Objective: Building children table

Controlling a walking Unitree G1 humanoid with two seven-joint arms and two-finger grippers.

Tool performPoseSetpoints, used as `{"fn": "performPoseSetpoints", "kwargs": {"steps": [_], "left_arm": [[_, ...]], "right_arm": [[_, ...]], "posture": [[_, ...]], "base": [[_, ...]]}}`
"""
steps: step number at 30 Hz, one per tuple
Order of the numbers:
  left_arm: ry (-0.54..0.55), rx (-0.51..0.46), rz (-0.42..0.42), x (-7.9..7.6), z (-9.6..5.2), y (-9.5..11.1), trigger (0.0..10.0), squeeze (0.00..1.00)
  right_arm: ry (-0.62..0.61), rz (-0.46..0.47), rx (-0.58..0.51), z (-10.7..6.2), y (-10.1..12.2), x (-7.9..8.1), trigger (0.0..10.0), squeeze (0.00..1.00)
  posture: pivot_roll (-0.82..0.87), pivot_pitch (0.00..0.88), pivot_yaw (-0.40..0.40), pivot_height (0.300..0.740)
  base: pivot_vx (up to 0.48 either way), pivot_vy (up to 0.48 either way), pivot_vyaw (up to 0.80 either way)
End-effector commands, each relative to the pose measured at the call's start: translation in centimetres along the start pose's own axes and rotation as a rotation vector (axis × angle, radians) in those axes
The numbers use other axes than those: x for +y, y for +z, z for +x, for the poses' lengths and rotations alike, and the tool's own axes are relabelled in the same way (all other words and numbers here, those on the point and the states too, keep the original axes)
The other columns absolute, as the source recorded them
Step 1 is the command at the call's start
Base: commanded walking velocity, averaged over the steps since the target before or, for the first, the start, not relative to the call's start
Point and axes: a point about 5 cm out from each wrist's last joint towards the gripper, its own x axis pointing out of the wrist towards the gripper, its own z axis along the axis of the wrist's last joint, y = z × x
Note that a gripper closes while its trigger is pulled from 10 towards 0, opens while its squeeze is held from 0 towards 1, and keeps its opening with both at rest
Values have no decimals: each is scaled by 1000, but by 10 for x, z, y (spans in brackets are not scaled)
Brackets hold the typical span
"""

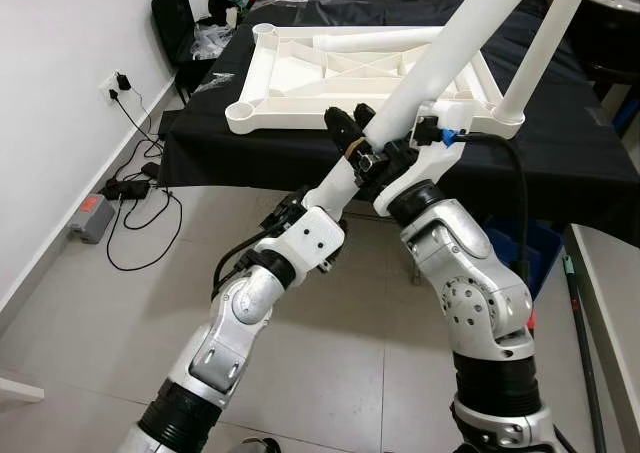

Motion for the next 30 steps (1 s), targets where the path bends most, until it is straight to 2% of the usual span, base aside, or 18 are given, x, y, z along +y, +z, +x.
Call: {"fn": "performPoseSetpoints", "kwargs": {"steps": [1, 2, 3, 4, 6, 7, 9, 13, 20, 21, 22, 23, 24, 26, 27, 28, 29, 30], "left_arm": [[12, 25, 7, 0, -1, -4, 10000, 1000], [58, 28, 38, 8, 0, -4, 10000, 1000], [58, 28, 38, 8, 0, -4, 10000, 1000], [62, 26, 62, 10, 0, -4, 10000, 698], [60, 24, 88, 11, 0, -4, 10000, 698], [109, 5, 99, 16, 0, 0, 10000, 0], [145, -9, 104, 20, -1, 3, 10000, 0], [241, -30, 96, 34, -2, 10, 10000, 0], [264, -32, 90, 38, -3, 12, 10000, 0], [267, -26, 67, 37, -4, 12, 10000, 0], [267, -26, 67, 37, -4, 12, 10000, 0], [267, -22, 33, 34, -5, 12, 10000, 0], [277, -1, -22, 31, -8, 10, 10000, 0], [277, -1, -22, 31, -8, 10, 10000, 0], [285, 13, -58, 29, -10, 9, 10000, 0], [285, 13, -58, 29, -10, 9, 10000, 0], [271, 60, -169, 20, -17, 3, 10000, 0], [271, 60, -169, 20, -17, 3, 10000, 0]], "right_arm": [[26, -16, -48, 5, 10, 5, 0, 0], [25, -19, -48, 5, 10, 5, 0, 0], [25, -19, -48, 5, 10, 5, 0, 0], [20, -21, -47, 5, 10, 4, 0, 0], [14, -23, -46, 5, 9, 3, 0, 0], [-11, -41, -43, 4, 9, -1, 0, 0], [-29, -54, -40, 4, 9, -4, 0, 0], [-142, -117, -38, 2, 7, -22, 0, 0], [-231, -173, -43, 1, 8, -35, 0, 0], [-302, -227, -44, -3, 8, -47, 0, 0], [-302, -227, -44, -3, 8, -47, 0, 0], [-377, -282, -40, -8, 9, -58, 0, 0], [-435, -330, -31, -16, 9, -69, 7608, 0], [-435, -330, -31, -16, 9, -69, 7608, 0], [-468, -358, -25, -21, 9, -75, 10000, 0], [-468, -358, -25, -21, 9, -75, 10000, 0], [-480, -378, -10, -33, 5, -78, 10000, 0], [-480, -378, -10, -33, 5, -78, 10000, 0]], "posture": [[72, 148, -13, 740], [72, 148, -13, 740], [72, 148, -13, 740], [71, 150, -13, 740], [71, 150, -13, 740], [70, 154, -10, 740], [70, 154, -10, 740], [76, 158, -16, 740], [77, 161, -15, 740], [76, 163, -15, 740], [76, 163, -15, 740], [77, 165, -15, 740], [77, 164, -15, 740], [77, 164, -15, 740], [77, 164, -15, 740], [77, 164, -15, 740], [76, 168, -8, 740], [76, 168, -8, 740]], "base": [[0, 0, 0], [0, 0, 0], [0, 0, 0], [0, 0, 0], [0, 0, 0], [0, 0, 0], [0, 0, 0], [0, 0, 0], [0, 0, 0], [0, 0, 0], [0, 0, 0], [0, 0, 0], [0, 0, 0], [0, 0, 0], [0, 0, 0], [0, 0, 0], [0, 0, 0], [0, 0, 0]]}}
